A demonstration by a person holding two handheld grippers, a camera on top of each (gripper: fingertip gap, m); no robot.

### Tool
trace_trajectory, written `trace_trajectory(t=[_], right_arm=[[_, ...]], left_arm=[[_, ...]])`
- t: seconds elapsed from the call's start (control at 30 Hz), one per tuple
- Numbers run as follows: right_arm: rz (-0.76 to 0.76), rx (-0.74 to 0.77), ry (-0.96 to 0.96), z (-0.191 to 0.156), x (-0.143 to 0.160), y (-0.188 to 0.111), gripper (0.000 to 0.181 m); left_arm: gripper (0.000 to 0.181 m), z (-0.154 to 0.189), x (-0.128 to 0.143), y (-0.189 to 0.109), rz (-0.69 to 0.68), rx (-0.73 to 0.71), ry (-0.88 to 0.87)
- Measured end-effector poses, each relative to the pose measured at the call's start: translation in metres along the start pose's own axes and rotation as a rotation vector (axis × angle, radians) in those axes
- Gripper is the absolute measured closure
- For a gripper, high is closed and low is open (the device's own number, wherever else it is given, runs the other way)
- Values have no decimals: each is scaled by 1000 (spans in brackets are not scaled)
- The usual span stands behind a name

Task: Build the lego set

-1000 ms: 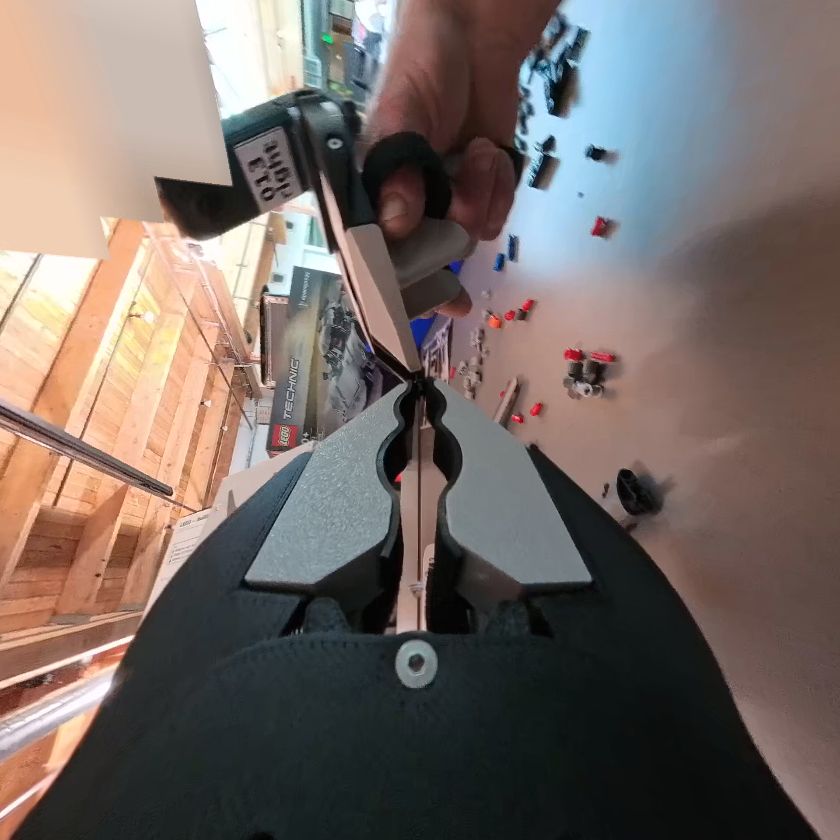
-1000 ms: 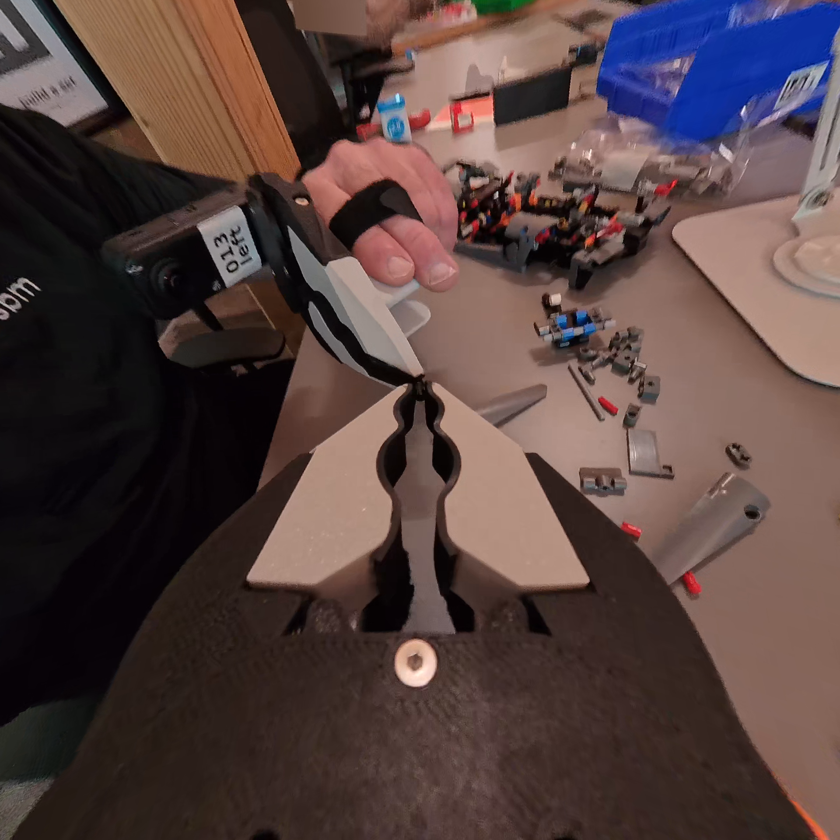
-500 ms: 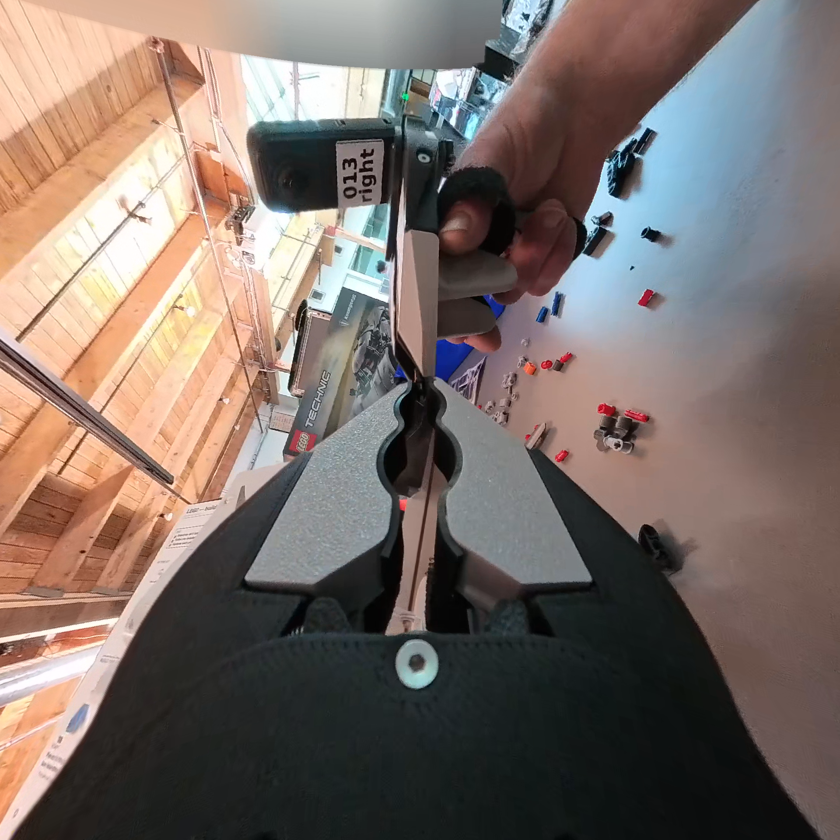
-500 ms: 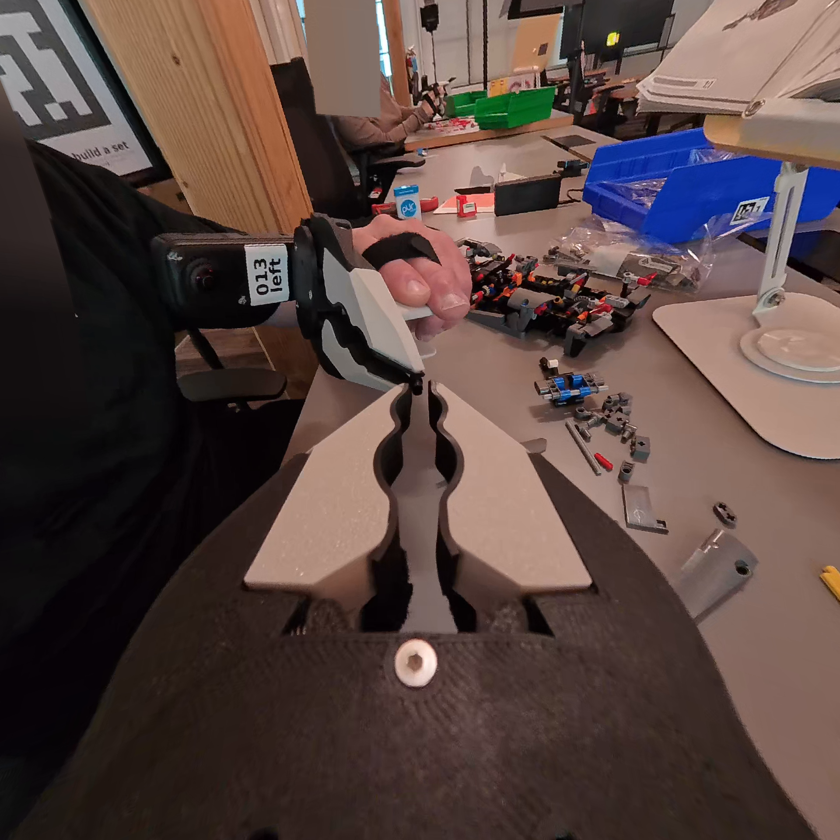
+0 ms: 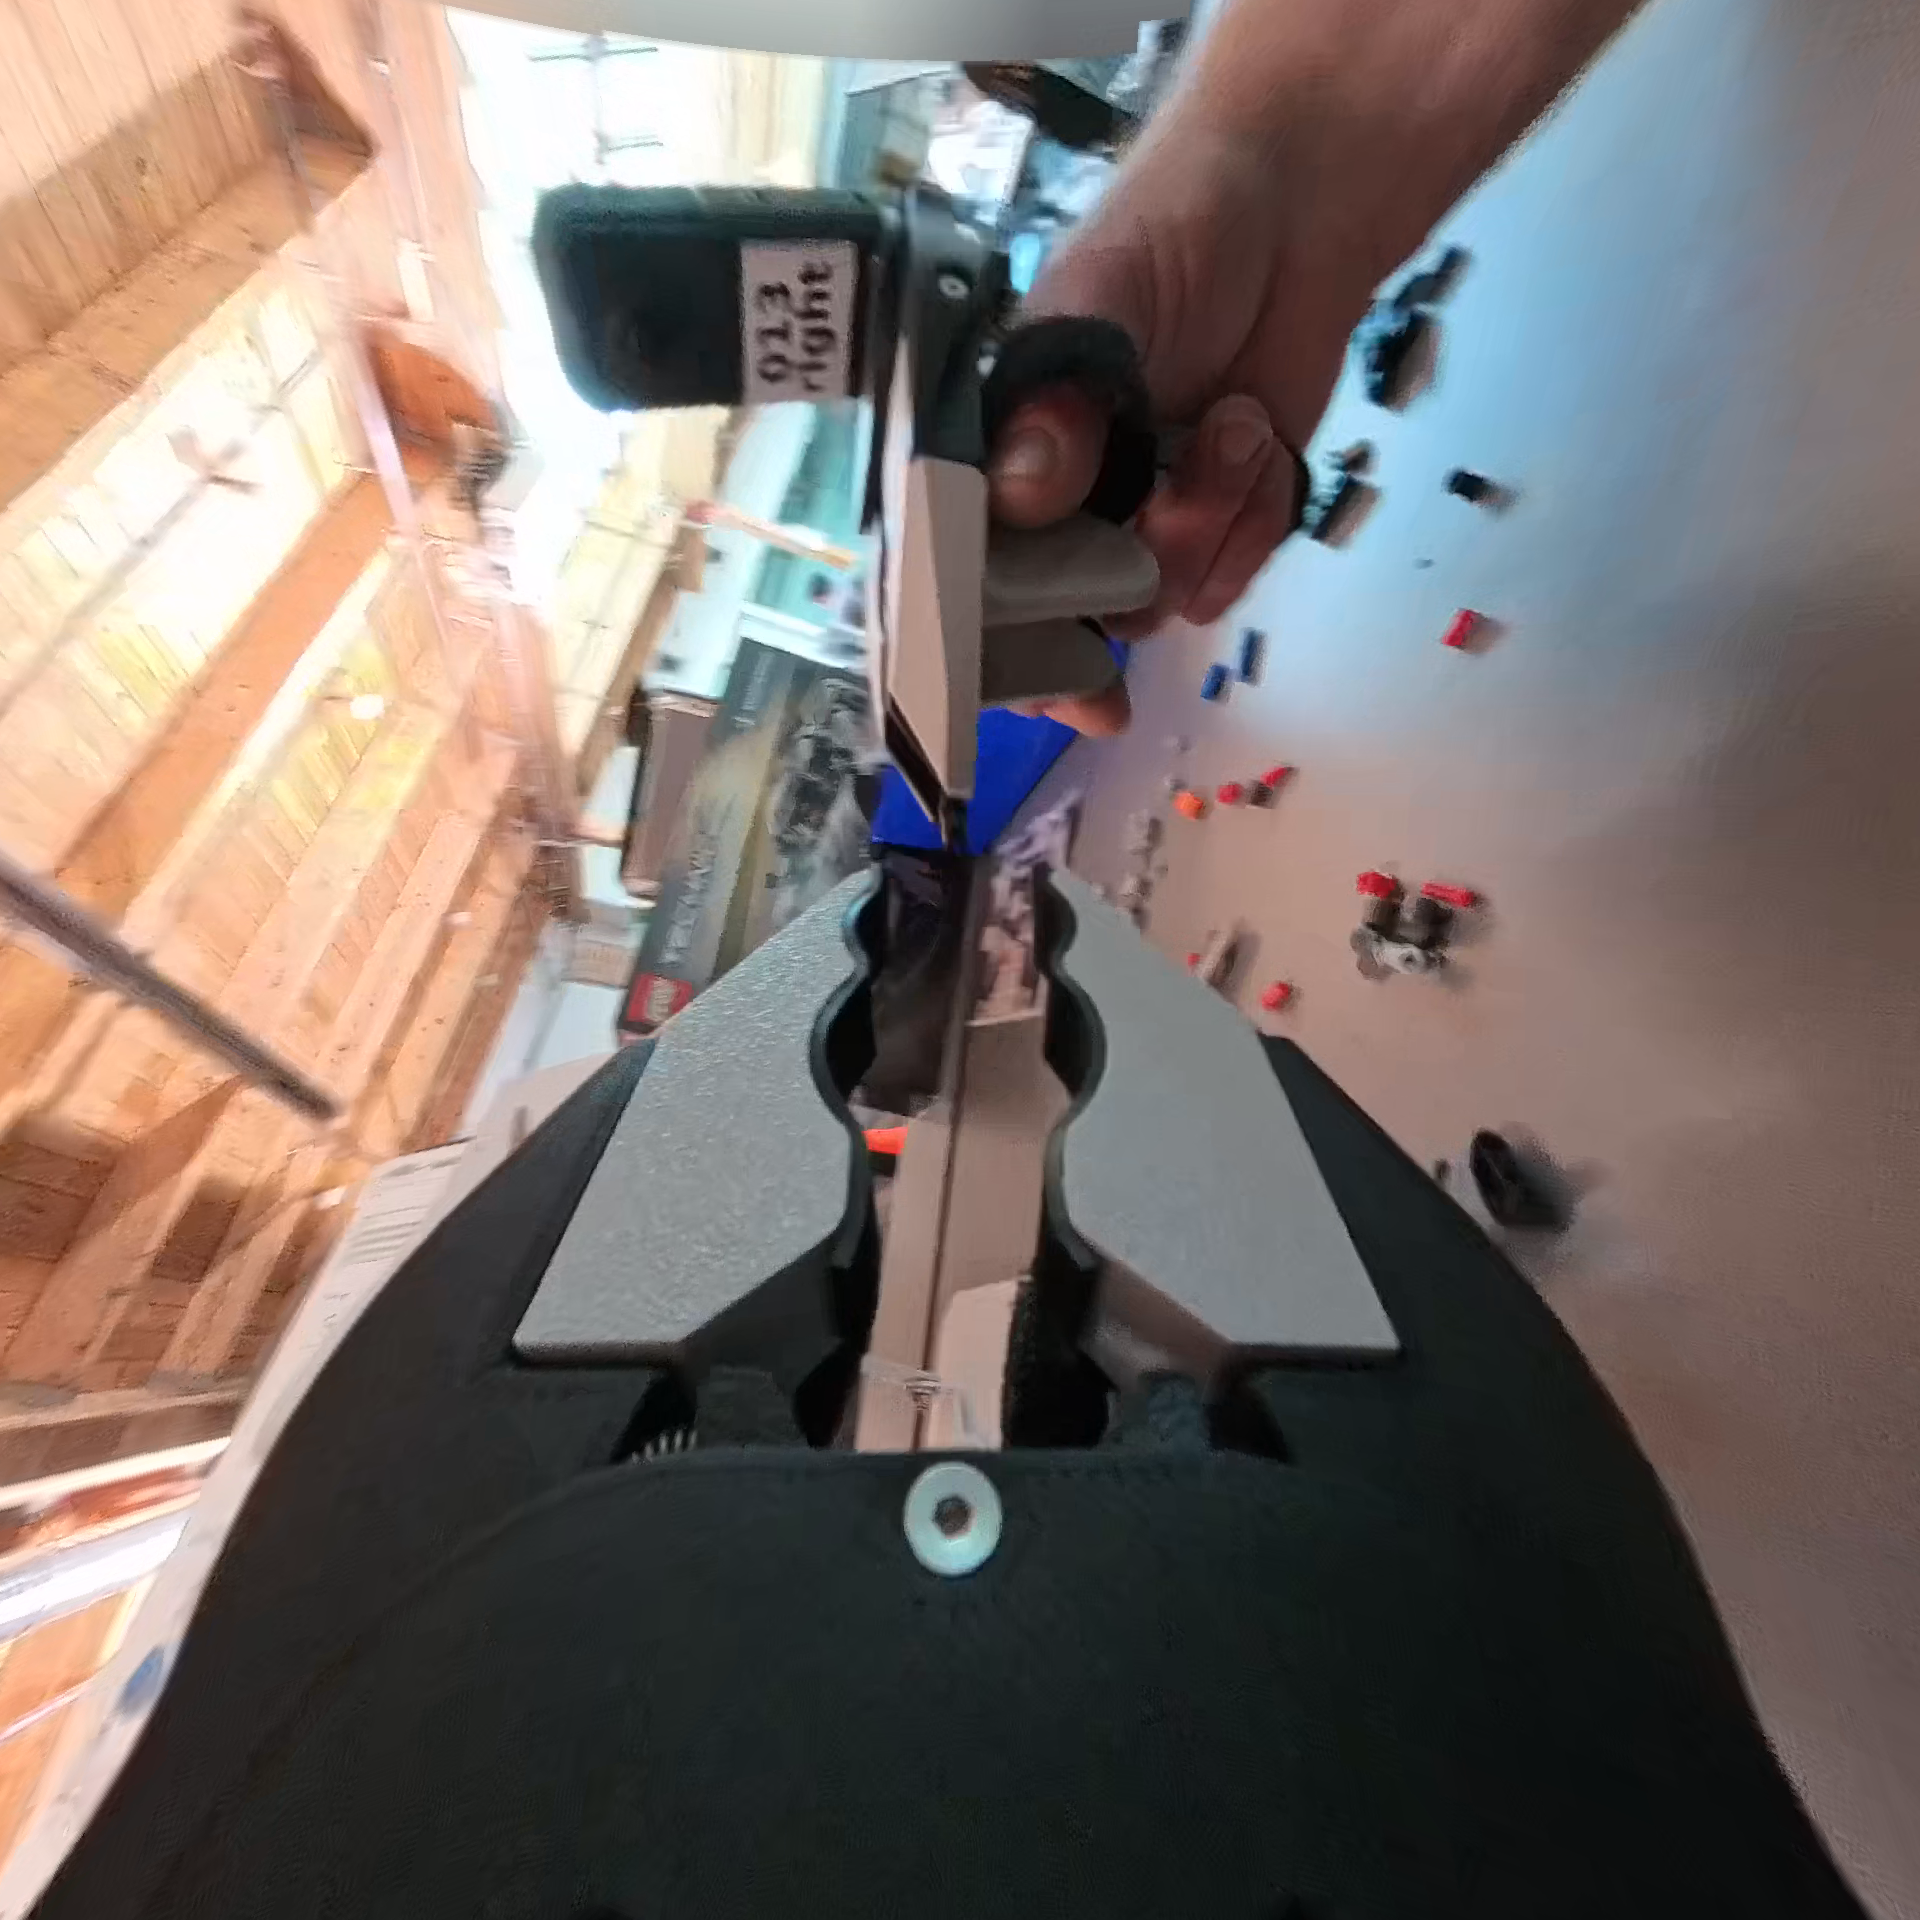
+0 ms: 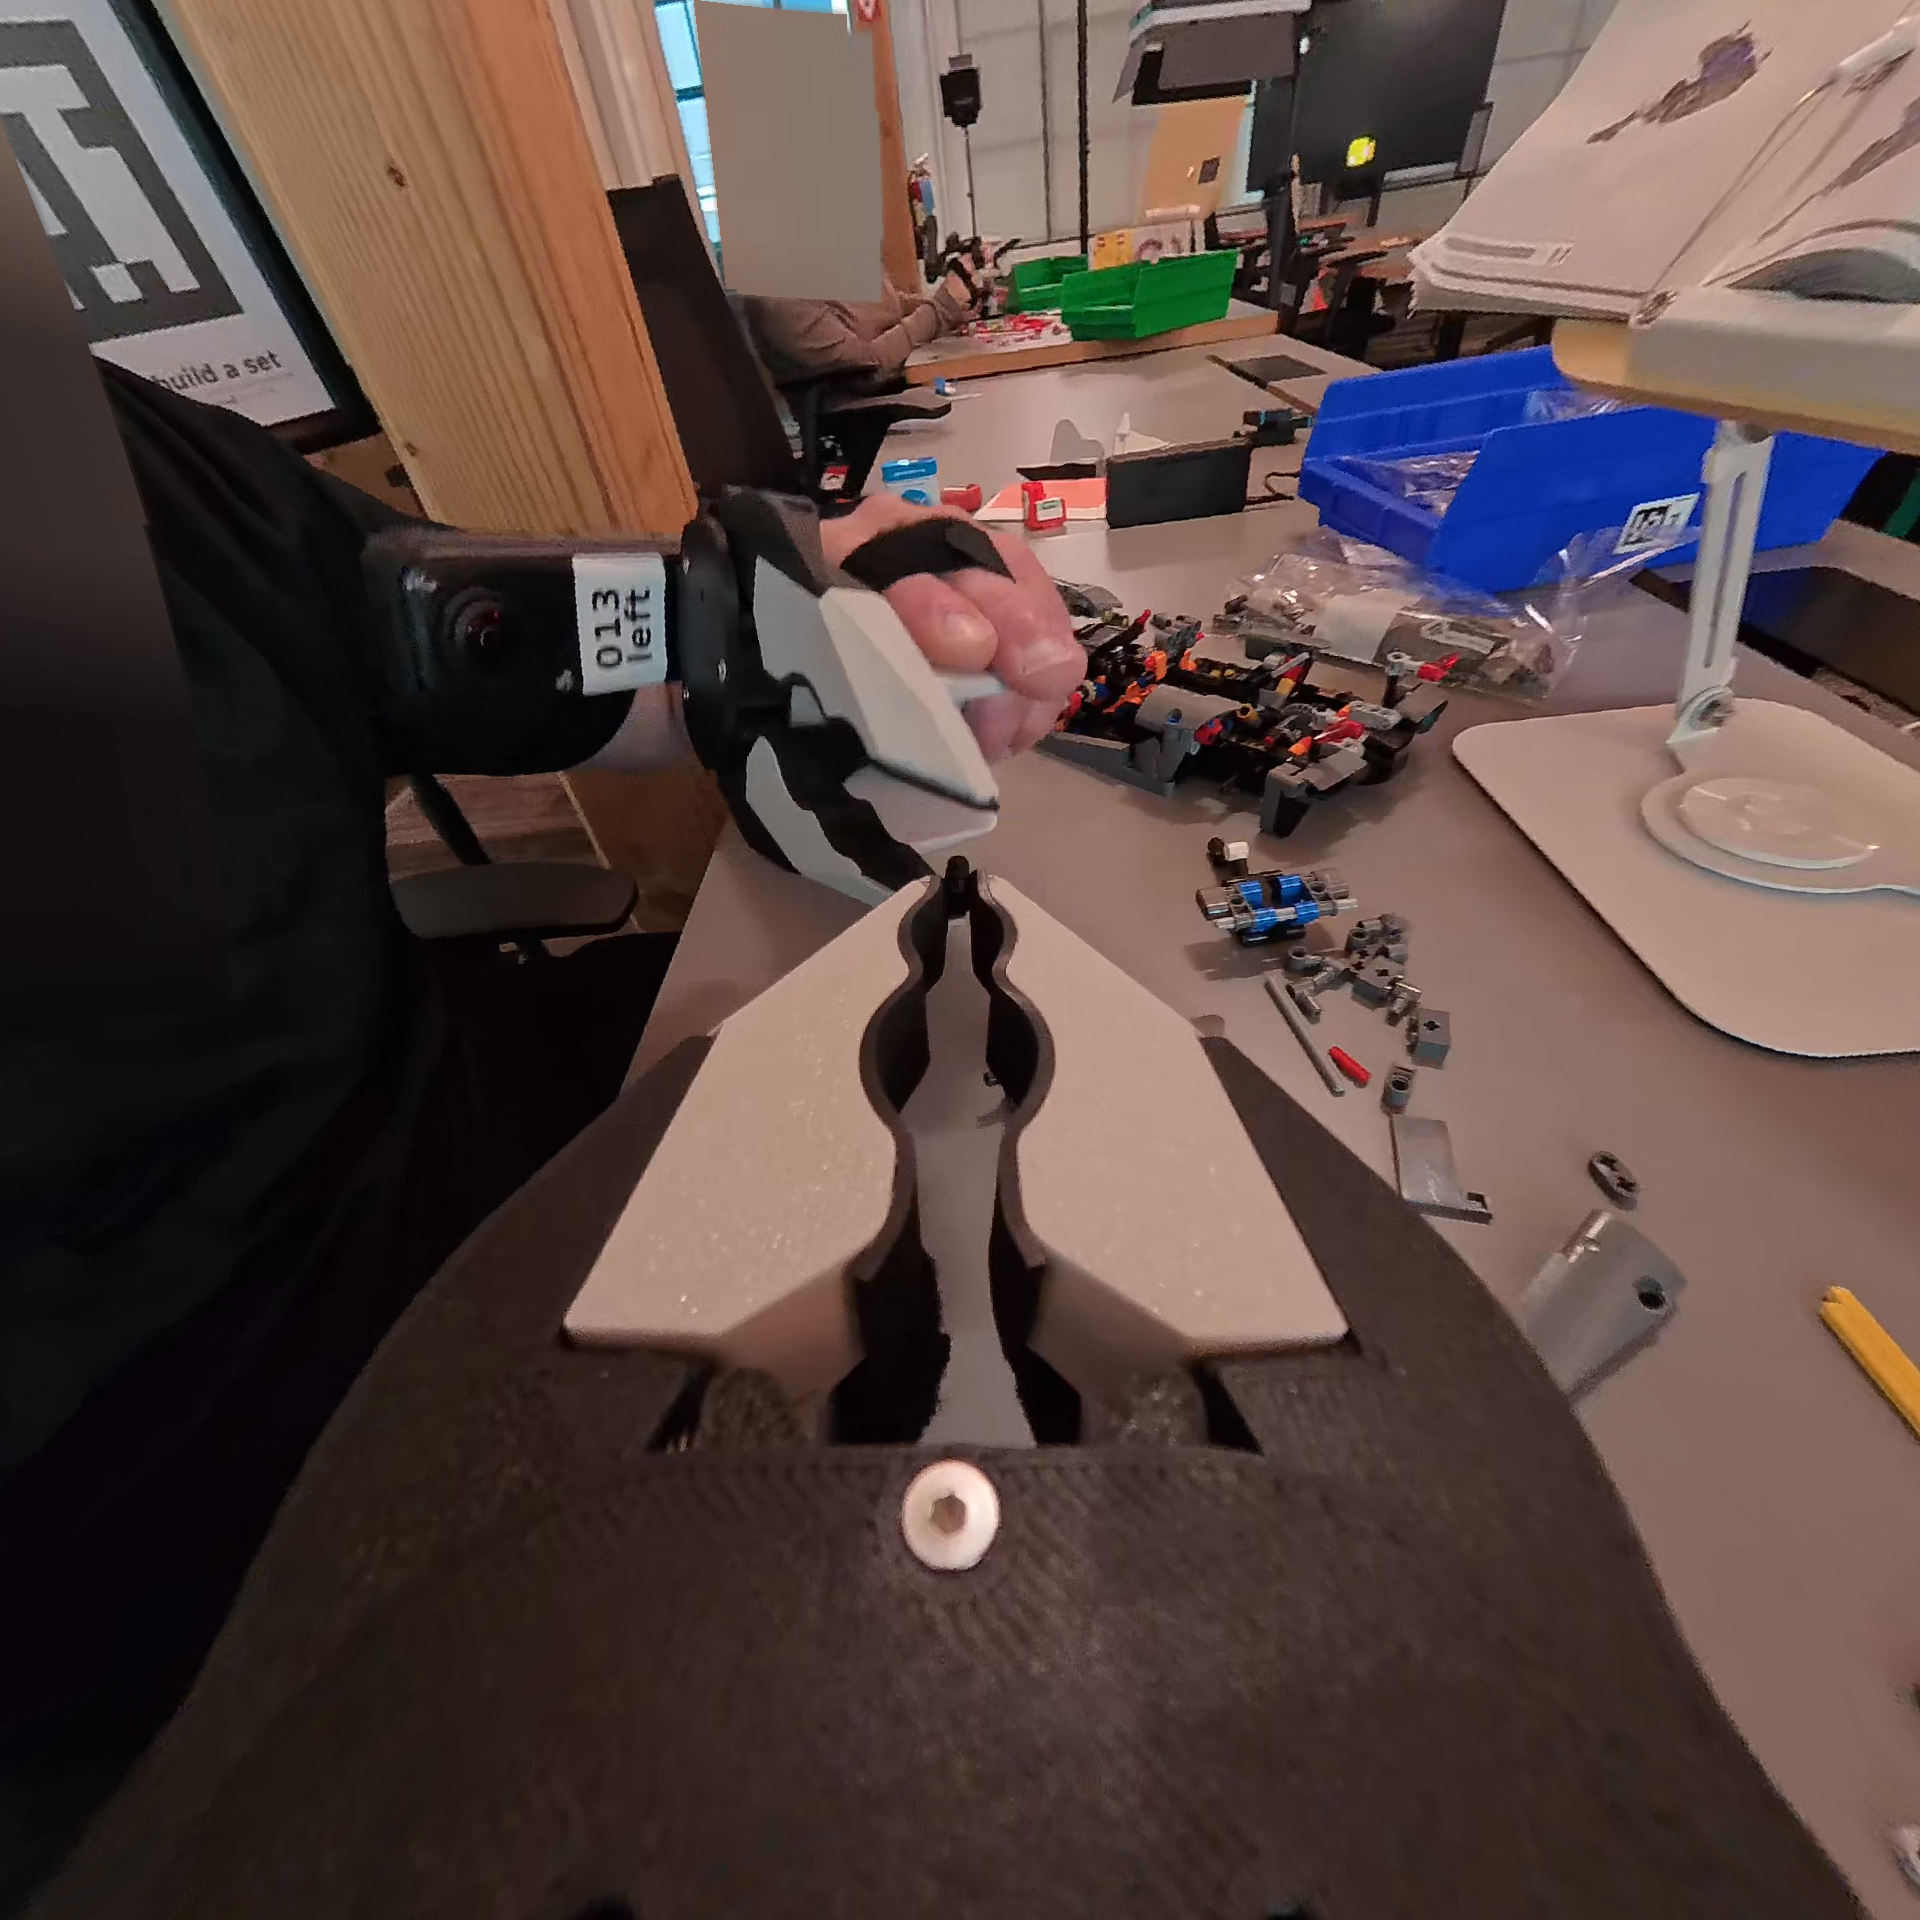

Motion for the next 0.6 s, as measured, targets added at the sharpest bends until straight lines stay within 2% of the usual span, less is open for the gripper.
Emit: trace_trajectory(t=[0.17, 0.2, 0.27, 0.4, 0.6], right_arm=[[-21, 60, -20, 9, 7, -9, 179], [-33, 67, -21, 10, 10, -9, 179], [-51, 71, -19, 13, 15, -6, 179], [-71, 74, -27, 14, 19, -3, 179], [-75, 80, -38, 15, 20, -4, 180]], left_arm=[[130, 31, 32, -21, -87, 418, -91], [124, 39, 39, -23, -114, 466, -92], [126, 63, 50, -26, -163, 567, -56], [128, 98, 63, -24, -218, 659, 34], [149, 106, 59, -16, -194, 674, 51]])
Point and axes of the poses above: each gripper's, where its closed fingertips meet, y out along the fingers, x out of its underside, z = x × y across the jaws, the point moved 1 cm from there along -y, back along the fingers, and after that the axes turned 8 degrees about y, right-handed, at the moved point
